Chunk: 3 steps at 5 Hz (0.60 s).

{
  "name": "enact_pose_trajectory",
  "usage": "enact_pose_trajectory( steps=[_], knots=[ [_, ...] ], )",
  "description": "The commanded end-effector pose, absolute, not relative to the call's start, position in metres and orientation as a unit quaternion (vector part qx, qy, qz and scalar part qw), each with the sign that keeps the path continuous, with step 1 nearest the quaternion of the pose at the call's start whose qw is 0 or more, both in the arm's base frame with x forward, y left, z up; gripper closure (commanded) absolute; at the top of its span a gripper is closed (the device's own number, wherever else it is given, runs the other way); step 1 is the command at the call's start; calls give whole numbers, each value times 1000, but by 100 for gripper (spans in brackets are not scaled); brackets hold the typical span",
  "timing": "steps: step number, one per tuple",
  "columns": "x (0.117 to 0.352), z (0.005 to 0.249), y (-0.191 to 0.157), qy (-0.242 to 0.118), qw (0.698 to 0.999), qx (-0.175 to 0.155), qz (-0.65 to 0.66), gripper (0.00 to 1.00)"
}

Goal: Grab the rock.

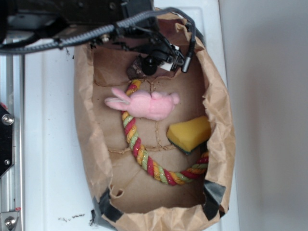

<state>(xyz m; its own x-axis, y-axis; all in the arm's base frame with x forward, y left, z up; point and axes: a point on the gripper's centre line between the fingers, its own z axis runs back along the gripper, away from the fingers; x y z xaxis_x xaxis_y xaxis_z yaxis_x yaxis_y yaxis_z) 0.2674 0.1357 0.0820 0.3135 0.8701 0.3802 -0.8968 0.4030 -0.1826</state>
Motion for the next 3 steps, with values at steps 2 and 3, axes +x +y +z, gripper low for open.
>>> enact_pose_trajectory(
  steps=[2, 3],
  knots=[
    [244, 84, 161, -210, 802, 15, 559, 0],
    [242, 64, 157, -193, 808, 31, 556, 0]
  ],
)
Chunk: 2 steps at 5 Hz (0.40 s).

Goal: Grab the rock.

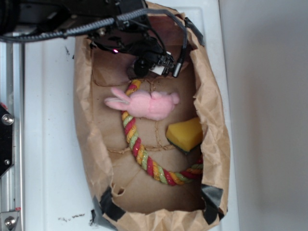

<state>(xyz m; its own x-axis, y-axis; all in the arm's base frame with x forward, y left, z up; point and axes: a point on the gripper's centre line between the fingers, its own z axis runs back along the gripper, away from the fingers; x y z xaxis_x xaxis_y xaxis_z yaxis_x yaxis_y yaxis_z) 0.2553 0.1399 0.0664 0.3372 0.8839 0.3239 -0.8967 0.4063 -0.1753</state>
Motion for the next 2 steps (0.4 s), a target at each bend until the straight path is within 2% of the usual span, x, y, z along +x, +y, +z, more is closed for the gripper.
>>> enact_pose_trajectory(
  steps=[1, 2],
  knots=[
    [234, 52, 150, -175, 819, 26, 547, 0],
    [238, 44, 144, -187, 805, -8, 564, 0]
  ],
)
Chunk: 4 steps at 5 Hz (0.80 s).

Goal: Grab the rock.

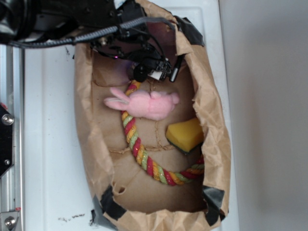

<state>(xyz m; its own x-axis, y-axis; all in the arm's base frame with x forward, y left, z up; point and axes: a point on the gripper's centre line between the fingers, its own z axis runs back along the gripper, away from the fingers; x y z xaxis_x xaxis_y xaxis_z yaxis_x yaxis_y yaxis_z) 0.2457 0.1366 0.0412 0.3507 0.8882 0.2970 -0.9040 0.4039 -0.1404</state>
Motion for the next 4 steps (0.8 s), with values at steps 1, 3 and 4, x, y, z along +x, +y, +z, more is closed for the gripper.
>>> enact_pose_trajectory(
  steps=[1, 3, 4],
  knots=[
    [245, 35, 146, -188, 801, -1, 569, 0],
    [237, 28, 136, -173, 808, -13, 563, 0],
    [242, 23, 135, -173, 808, -14, 563, 0]
  ],
)
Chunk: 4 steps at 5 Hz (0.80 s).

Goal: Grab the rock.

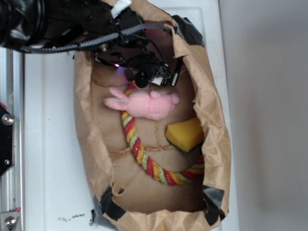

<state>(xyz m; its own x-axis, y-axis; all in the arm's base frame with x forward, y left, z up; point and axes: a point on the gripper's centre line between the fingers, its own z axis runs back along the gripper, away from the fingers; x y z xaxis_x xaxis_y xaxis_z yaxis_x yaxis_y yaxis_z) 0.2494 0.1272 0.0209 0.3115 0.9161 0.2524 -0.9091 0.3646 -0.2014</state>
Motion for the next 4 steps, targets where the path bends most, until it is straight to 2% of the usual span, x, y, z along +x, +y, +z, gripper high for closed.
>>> enact_pose_trajectory(
  steps=[1, 2, 3, 4],
  knots=[
    [242, 18, 135, -172, 808, -9, 564, 0],
    [239, 15, 136, -158, 808, 0, 568, 100],
    [234, 20, 138, -170, 824, 22, 541, 100],
    [232, 40, 138, -182, 842, 30, 507, 100]
  ],
)
